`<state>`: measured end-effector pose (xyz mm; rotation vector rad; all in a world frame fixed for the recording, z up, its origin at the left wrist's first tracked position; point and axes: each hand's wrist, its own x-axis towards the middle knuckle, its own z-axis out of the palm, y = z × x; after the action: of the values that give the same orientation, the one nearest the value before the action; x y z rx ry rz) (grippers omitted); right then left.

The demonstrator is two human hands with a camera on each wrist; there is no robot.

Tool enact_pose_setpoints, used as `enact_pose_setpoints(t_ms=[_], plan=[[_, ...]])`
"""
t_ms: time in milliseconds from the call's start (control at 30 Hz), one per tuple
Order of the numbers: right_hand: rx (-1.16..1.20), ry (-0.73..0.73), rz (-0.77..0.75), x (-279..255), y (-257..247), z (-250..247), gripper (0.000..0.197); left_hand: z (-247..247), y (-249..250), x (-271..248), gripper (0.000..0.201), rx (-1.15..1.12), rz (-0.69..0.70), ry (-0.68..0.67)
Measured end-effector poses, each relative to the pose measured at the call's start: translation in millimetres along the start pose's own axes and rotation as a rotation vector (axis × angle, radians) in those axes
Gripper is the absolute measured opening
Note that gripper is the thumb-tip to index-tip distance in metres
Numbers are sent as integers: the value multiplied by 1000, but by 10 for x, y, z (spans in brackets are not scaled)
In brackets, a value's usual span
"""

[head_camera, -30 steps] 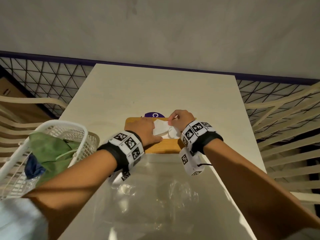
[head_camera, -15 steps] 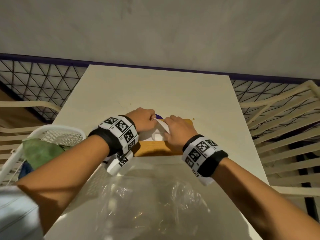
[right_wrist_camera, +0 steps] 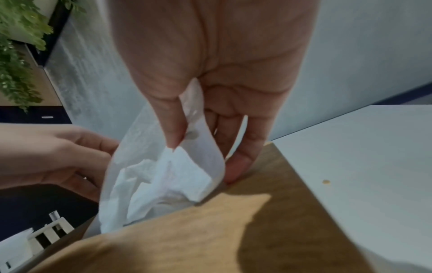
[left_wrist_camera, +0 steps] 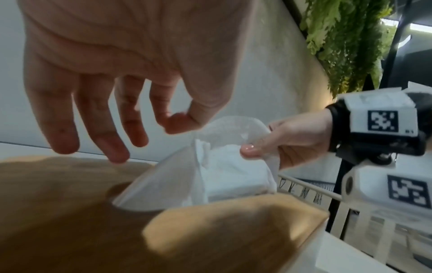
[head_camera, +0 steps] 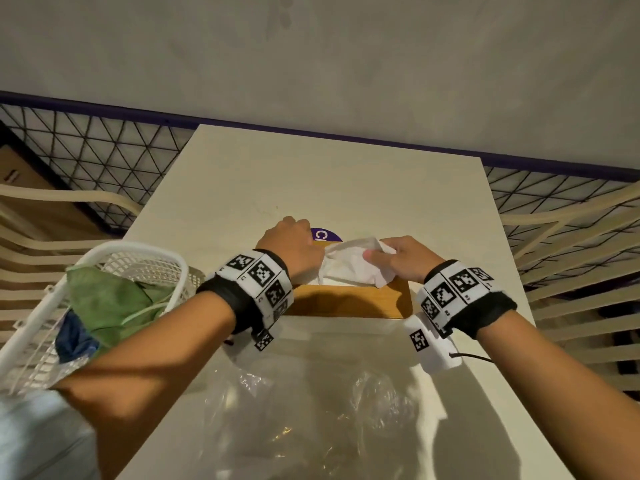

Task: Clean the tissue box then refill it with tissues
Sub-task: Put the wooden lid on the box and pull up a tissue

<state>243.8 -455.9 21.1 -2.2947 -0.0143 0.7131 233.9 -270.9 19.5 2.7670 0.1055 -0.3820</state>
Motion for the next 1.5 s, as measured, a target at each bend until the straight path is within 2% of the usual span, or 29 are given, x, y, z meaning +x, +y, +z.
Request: enact_pose_setpoints(t_ms=[100,167,333,467,600,733,800,900,933,1000,1067,1100,1133,1200,1367,1500], plan=[[105,24,-14,-5,-30,-14,34,35,83,-90,60,43,-1,-51],[148,47,-32,17,-44,-11,32,129,122,-117,65,84,-26,-63],[166,66,-47,62,4,-17,32,258,114,-71,28,8,-69,-82],[118,41,-5,57,94,-37,35,165,60,-46,24,-28,-35,-118],[109,42,-1,51,127,-59,38,-59,-88,95,20,-178,-52,-98],[132,87,-30,62,138,-79,21,-132,-340,195,20,-370,-155,-145],[151,137,-35,69,183,-75,15,-109,-468,163,19,-458,-176,-69],[227,237,-27,29,337,-55,33,-123,-574,-28,31,-527,-200,91],[219,275,-20,-14,403,-46,36,-143,-593,-124,41,-522,-216,69],[176,281,16,-139,549,-1,42,-158,-611,-331,65,-439,-236,-136],[169,160,77,-280,665,90,51,-93,-613,-514,84,-300,-219,-376],[187,78,102,-336,699,145,54,-29,-608,-568,85,-259,-200,-430],[223,12,119,-377,711,198,54,38,-607,-592,82,-245,-179,-425],[293,-22,133,-393,706,268,50,134,-611,-585,77,-281,-165,-327],[316,39,126,-120,492,291,47,107,-706,-325,69,-399,-220,-114],[328,90,126,211,265,275,48,23,-724,-42,51,-404,-243,31]])
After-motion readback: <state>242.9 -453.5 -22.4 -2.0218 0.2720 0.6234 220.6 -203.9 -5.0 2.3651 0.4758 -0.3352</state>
